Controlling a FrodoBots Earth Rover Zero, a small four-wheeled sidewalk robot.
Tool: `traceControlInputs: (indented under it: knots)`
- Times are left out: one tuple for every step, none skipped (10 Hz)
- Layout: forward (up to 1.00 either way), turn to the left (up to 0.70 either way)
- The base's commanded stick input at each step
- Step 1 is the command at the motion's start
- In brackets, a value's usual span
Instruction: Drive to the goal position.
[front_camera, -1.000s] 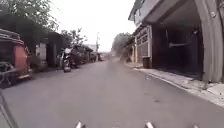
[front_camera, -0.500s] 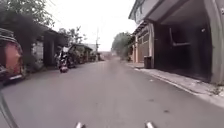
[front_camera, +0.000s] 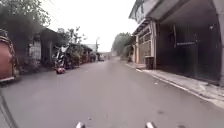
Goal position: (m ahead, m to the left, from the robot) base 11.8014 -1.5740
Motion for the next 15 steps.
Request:
traceControlInputs:
  knots:
    - [0.7,0.0]
    - [0.7,0.0]
    - [0.7,0.0]
    - [0.7,0.0]
    - [0.7,-0.01]
    - [0.7,-0.12]
    - [0.7,-0.14]
    - [0.7,-0.14]
    - [0.7,-0.14]
    - [0.7,-0.04]
    - [0.7,0.0]
    - [0.7,0.0]
    - [0.7,0.0]
    - [0.7,0.0]
    - [0.7,0.0]
